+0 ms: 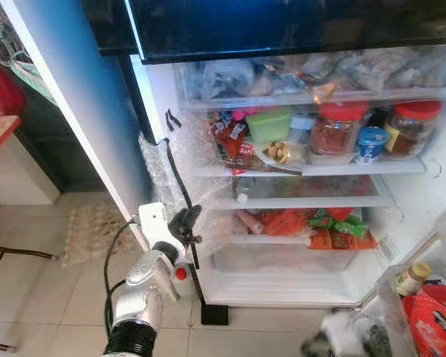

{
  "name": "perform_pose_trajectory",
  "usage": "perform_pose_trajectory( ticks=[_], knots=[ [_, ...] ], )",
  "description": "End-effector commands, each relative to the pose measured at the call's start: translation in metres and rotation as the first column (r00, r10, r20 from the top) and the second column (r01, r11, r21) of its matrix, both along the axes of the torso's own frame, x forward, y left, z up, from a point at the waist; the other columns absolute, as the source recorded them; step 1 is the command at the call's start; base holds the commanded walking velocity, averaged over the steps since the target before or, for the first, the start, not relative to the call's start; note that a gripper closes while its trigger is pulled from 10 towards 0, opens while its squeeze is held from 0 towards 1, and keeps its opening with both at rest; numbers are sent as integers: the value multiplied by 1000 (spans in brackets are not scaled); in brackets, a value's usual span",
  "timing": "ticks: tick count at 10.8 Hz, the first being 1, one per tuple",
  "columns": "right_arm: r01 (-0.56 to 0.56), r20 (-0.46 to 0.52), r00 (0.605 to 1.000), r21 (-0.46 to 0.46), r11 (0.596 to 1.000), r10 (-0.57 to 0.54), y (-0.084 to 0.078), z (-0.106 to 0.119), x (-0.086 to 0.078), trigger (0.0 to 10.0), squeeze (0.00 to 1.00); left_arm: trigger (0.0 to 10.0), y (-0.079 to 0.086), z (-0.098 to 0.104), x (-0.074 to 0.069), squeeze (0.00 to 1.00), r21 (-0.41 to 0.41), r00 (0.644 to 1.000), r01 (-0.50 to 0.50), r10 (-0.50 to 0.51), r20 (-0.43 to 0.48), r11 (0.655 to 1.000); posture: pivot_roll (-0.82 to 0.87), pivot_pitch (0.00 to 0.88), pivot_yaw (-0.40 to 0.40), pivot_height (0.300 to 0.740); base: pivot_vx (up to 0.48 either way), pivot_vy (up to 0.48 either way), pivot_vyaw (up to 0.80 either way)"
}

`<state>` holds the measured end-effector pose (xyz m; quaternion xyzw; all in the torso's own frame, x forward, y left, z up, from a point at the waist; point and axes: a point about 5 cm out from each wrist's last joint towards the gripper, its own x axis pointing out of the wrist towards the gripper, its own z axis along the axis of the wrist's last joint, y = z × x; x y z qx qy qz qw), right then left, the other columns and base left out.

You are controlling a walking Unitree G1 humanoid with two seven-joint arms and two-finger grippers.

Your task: Restocking fridge

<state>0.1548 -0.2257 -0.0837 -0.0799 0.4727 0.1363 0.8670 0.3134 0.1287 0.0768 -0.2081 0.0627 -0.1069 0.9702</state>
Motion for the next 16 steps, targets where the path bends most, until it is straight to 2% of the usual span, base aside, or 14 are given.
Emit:
perform_pose_trajectory(
  ticks=[1, 2, 3, 4, 5, 6, 7, 8, 9, 10, 11, 12, 14, 16],
  knots=[
    [38, -64, 997, -52, 998, -41, -1, -7, -12, 10000, 0, 10000, 23, -4, -1, 0, 78, 997, -66, 70, -41, 995, -121, 0, 87, 740, 0, 0, 0],
    [45, -77, 996, -78, 996, -51, -2, -8, -14, 10000, 0, 10000, 36, -12, -3, 0, 144, 991, -81, 96, -98, 986, -120, 0, 91, 740, 0, 0, 0],
    [40, -86, 995, -84, 996, -47, 1, -10, -17, 10000, 0, 10000, 64, -28, -11, 0, 264, 969, -79, 135, -205, 961, -116, 0, 94, 740, 0, 0, 0],
    [32, -97, 995, -64, 997, -38, 8, -12, -19, 10000, 0, 10000, 99, -47, -22, 0, 401, 920, -122, 255, -297, 908, -105, 0, 96, 740, 0, 0, 0],
    [27, -104, 994, -63, 998, -34, 12, -14, -20, 10000, 0, 10000, 119, -57, -32, 0, 458, 892, -133, 308, -331, 879, -102, 0, 99, 740, 0, 0, 0],
    [20, -89, 996, -67, 998, -26, 17, -14, -17, 10000, 0, 10000, 135, -78, -53, 0, 492, 842, -140, 365, -398, 859, -82, 0, 95, 740, 0, 0, 0],
    [45, -78, 996, -76, 996, -51, 17, -13, -14, 10000, 0, 10000, 136, -93, -67, 0, 493, 808, -124, 376, -454, 861, -84, 0, 95, 740, 0, 0, 0],
    [92, -74, 993, -68, 993, -97, 18, -13, -14, 10000, 0, 10000, 133, -113, -88, 0, 509, 756, -76, 383, -531, 857, -95, 0, 98, 740, 0, 0, 0],
    [141, -85, 986, -52, 989, -145, 18, -14, -16, 10000, 0, 10000, 130, -136, -118, 0, 531, 676, -8, 396, -622, 848, -113, 0, 103, 740, 0, 0, 0],
    [183, -88, 979, -30, 983, -185, 18, -15, -18, 10000, 0, 10000, 127, -148, -137, 0, 531, 621, 20, 406, -671, 847, -119, 0, 104, 740, 0, 0, 0],
    [215, -85, 973, -17, 976, -216, 19, -16, -20, 10000, 0, 10000, 124, -154, -148, 0, 535, 598, 46, 405, -691, 844, -125, 0, 105, 740, 0, 0, 0],
    [246, -91, 965, -20, 969, -247, 16, -17, -26, 10000, 0, 10000, 119, -157, -150, 0, 529, 594, 61, 395, -700, 846, -117, 0, 95, 740, 0, 0, 0],
    [249, -138, 958, -46, 967, -253, 8, -22, -46, 10000, 0, 10000, 112, -157, -143, 0, 513, 614, 60, 373, -695, 856, -118, 0, 85, 740, 0, 480, 0],
    [240, -165, 955, -54, 969, -246, 7, -24, -56, 10000, 0, 10000, 108, -158, -143, 0, 510, 612, 67, 368, -700, 857, -119, 0, 83, 740, 0, 480, 0]
  ],
)
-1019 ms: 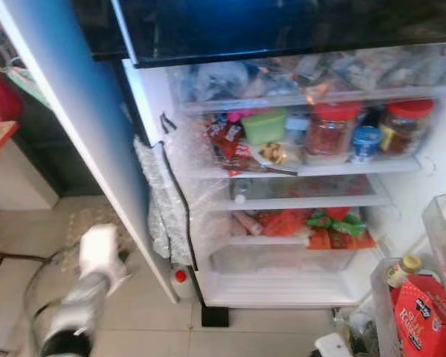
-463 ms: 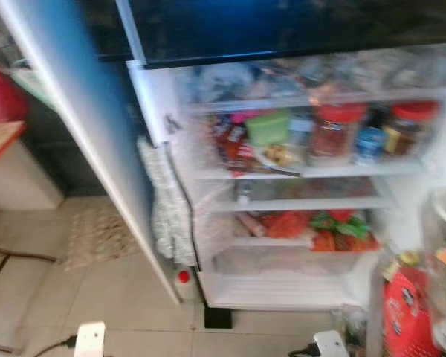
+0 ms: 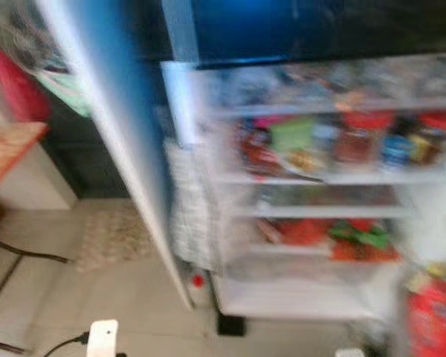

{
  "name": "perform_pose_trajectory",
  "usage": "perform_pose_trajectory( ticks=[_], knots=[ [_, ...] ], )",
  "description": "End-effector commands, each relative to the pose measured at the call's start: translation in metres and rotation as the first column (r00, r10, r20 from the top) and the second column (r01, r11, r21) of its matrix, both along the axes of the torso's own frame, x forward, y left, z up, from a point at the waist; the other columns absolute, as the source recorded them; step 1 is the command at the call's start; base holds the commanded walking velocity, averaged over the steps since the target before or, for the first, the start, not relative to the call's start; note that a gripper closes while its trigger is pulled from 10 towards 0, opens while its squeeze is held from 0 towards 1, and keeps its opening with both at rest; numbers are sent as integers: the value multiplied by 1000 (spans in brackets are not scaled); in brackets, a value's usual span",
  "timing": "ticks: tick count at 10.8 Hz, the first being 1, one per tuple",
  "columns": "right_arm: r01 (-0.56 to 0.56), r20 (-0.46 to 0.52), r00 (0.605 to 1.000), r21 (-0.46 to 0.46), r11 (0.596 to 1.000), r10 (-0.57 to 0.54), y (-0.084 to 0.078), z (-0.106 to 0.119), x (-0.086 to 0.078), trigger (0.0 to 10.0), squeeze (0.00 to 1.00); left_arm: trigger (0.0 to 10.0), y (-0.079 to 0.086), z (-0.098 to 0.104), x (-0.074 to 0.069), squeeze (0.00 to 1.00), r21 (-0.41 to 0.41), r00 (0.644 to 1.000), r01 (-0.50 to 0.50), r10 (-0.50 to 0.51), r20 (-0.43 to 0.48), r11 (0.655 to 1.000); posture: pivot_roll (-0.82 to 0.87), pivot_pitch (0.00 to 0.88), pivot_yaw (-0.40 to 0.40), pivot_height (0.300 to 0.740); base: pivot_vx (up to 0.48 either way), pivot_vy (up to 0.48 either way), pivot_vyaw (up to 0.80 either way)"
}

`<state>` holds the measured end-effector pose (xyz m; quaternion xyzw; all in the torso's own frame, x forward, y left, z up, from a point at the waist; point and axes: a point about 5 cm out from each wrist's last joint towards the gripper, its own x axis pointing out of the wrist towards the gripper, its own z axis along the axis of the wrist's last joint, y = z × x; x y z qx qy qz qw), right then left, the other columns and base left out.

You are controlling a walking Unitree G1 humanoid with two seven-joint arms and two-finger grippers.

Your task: Restocking fridge

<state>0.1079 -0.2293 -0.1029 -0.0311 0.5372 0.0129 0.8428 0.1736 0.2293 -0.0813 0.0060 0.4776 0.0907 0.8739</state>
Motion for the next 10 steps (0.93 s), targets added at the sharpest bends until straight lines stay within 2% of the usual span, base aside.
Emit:
perform_pose_trajectory(
  ticks=[1, 5, 7, 9, 10],
  knots=[
    [-4, -43, 999, 29, 1000, 5, 9, -5, -11, 10000, 0, 10000, 10, -2, -10, 0, 20, 1000, -10, 10, -27, 1000, -121, 0, 83, 740, 0, 480, 0],
    [-8, -23, 1000, 24, 1000, 9, 9, -4, -6, 10000, 0, 10000, 19, -13, -44, 0, 24, 993, -44, 47, -112, 999, -112, 0, 74, 740, 0, 480, 0],
    [-15, -21, 1000, 31, 999, 16, 9, -3, -5, 10000, 0, 10000, 21, -13, -46, 0, 27, 992, -47, 49, -119, 999, -117, 0, 74, 740, 0, 382, 0],
    [2, -30, 1000, 24, 1000, -1, 8, -4, -8, 10000, 0, 10000, 24, -10, -39, 0, 32, 994, -41, 44, -102, 999, -121, 0, 74, 740, 0, 0, 0],
    [4, -38, 999, 16, 1000, -3, 8, -4, -9, 10000, 0, 10000, 23, -9, -35, 0, 30, 994, -37, 40, -98, 999, -122, 0, 73, 740, 0, 0, -500]
  ],
)
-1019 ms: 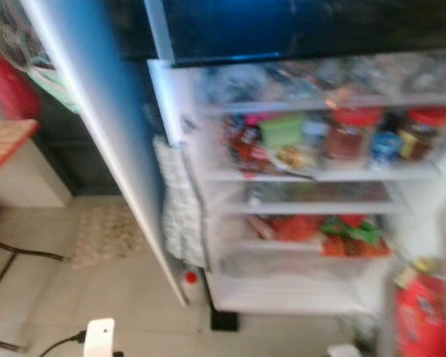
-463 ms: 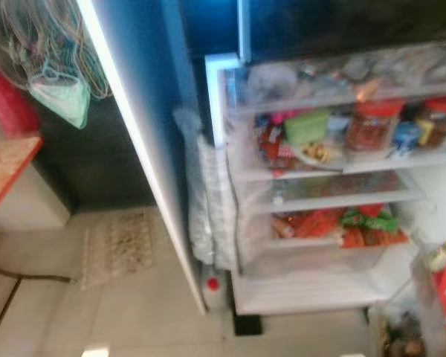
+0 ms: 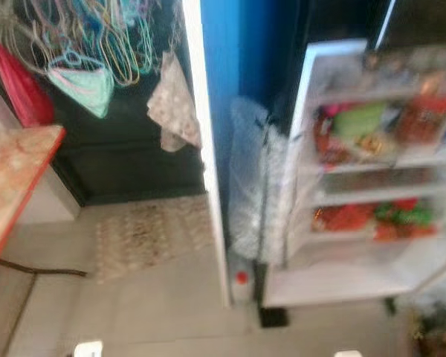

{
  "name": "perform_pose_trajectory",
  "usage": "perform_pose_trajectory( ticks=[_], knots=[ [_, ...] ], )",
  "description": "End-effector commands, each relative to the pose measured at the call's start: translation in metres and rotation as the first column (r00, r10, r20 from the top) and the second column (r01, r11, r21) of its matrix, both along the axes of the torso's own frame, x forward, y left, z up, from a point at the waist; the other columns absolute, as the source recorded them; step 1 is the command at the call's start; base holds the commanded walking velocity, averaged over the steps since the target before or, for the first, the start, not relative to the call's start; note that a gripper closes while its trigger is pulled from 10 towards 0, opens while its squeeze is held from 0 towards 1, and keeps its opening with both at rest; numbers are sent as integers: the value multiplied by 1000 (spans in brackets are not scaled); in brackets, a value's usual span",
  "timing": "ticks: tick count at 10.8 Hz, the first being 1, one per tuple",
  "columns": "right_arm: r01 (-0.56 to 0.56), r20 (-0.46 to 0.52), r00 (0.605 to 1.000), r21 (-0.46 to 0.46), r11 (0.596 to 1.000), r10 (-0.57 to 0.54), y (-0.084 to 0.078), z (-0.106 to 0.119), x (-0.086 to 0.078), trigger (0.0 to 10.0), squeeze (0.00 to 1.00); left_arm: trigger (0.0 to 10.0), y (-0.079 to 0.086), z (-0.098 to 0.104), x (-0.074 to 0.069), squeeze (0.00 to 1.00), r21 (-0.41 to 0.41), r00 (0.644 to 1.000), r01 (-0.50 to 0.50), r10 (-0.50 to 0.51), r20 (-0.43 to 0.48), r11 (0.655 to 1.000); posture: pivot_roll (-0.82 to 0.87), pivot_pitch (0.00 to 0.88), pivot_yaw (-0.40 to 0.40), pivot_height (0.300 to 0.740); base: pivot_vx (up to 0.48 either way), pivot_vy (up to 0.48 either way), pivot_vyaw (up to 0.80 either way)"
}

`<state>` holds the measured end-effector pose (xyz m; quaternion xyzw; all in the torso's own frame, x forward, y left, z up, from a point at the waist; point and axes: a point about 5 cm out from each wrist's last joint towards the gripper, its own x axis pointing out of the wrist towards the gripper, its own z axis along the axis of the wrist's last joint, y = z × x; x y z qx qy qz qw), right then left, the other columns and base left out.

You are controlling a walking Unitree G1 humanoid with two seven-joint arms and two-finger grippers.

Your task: Restocking fridge

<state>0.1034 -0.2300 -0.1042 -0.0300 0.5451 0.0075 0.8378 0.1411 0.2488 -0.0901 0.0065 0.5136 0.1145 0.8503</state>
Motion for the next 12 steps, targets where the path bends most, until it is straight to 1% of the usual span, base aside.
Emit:
perform_pose_trajectory(
  ticks=[1, 2, 5, 12],
  knots=[
    [11, -26, 1000, 23, 1000, -10, 8, -3, -5, 10000, 0, 10000, 1, 0, -1, 0, 6, 1000, 9, -9, -10, 1000, -125, 0, 74, 740, 0, 0, -800],
    [9, -25, 1000, 23, 1000, -8, 8, -3, -6, 10000, 0, 10000, -2, -1, -3, 0, 2, 1000, 9, -9, -12, 1000, -125, 0, 74, 740, 0, 0, -800],
    [-3, -30, 1000, 21, 1000, 3, 9, -4, -6, 10000, 0, 10000, -5, -3, -3, 0, -2, 1000, 22, -22, -17, 1000, -121, 0, 73, 740, 0, 392, -792],
    [-11, -35, 999, 23, 1000, 12, 12, -5, -8, 10000, 0, 10000, -3, -1, -1, 0, 9, 998, 55, -55, -18, 998, -132, 0, 88, 740, 0, 0, -788]
  ],
)
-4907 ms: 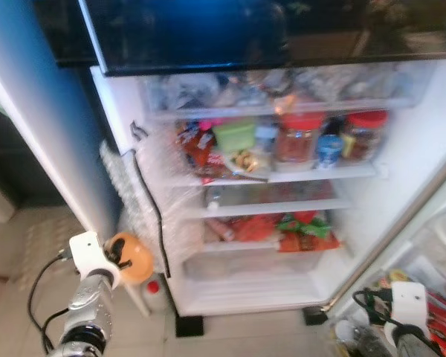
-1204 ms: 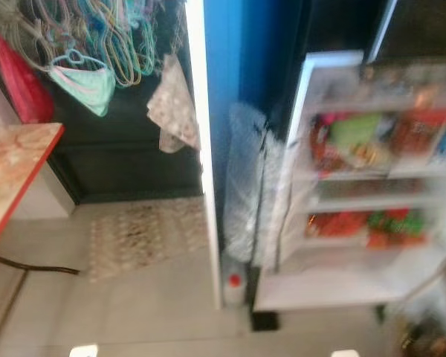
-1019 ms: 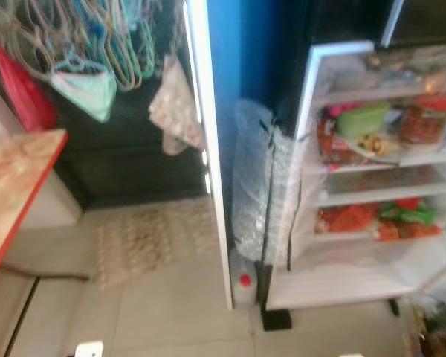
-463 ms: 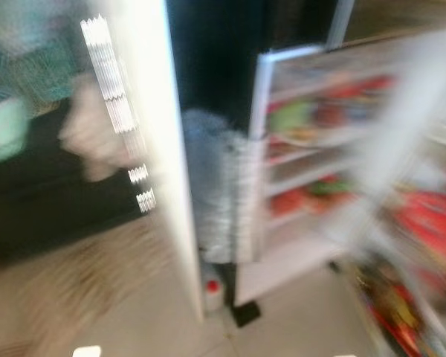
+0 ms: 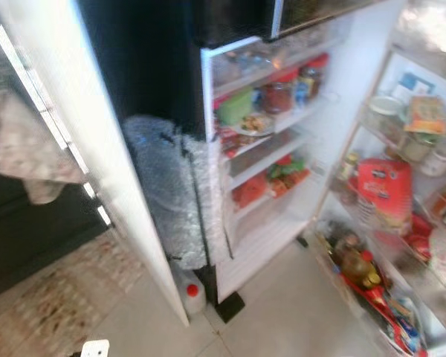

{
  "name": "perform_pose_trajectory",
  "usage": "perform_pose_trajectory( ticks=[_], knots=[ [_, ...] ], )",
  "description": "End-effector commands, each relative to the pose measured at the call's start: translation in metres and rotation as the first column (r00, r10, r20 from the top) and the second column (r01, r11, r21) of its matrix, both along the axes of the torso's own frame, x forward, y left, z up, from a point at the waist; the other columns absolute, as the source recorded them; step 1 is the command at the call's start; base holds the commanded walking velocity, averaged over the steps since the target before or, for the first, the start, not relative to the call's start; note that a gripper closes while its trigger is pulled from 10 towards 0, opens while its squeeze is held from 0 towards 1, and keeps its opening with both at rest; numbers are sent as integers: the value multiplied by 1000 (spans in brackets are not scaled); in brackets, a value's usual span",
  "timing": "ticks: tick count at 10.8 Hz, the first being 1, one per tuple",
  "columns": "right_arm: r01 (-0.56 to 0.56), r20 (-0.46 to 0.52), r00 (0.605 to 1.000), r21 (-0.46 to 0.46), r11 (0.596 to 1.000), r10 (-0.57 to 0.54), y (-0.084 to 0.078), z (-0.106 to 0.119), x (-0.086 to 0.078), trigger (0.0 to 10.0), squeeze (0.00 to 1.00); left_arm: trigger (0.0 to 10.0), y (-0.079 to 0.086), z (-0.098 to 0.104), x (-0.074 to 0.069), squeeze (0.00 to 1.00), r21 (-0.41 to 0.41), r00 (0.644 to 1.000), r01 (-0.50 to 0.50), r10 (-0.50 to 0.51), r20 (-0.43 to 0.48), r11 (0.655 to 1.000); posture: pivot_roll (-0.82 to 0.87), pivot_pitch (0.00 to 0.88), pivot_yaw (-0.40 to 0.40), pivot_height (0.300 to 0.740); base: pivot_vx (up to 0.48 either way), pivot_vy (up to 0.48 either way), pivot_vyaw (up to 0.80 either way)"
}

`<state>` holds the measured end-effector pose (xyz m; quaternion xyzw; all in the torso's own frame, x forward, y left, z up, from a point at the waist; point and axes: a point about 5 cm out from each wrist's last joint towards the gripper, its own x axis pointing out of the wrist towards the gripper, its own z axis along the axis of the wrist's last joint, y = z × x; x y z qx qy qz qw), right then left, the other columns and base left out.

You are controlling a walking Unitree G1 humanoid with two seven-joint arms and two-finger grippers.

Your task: Restocking fridge

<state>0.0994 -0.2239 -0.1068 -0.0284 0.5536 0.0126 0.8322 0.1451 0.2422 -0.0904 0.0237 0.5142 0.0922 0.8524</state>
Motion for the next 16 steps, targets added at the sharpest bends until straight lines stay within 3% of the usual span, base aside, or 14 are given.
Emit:
perform_pose_trajectory(
  ticks=[1, 6, 10, 15, 16],
  knots=[
    [-4, -14, 1000, 15, 1000, 4, 6, -2, -3, 10000, 0, 10000, 3, -1, -5, 0, 3, 1000, -3, 3, -13, 1000, -130, 0, 88, 740, 0, 240, -788],
    [3, -11, 1000, 21, 1000, -2, 8, -2, -2, 10000, 0, 10000, 3, -1, -5, 0, 6, 1000, 5, -5, -21, 1000, -123, 0, 88, 740, 0, 96, -788],
    [101, 7, 995, 11, 995, -101, 6, -2, -3, 10000, 0, 10000, 2, -1, -3, 0, 5, 1000, 18, -18, -19, 1000, -129, 0, 90, 740, 0, 0, 0],
    [135, 11, 991, 0, 991, -135, 5, -3, -4, 10000, 0, 10000, 2, -1, -4, 0, 5, 1000, 11, -11, -18, 1000, -133, 0, 91, 740, 0, 0, 0],
    [190, 18, 982, -18, 982, -190, 3, -3, -6, 10000, 0, 10000, 2, -1, -4, 0, 5, 1000, 11, -11, -18, 1000, -133, 0, 91, 740, 0, 0, 0]
  ],
)
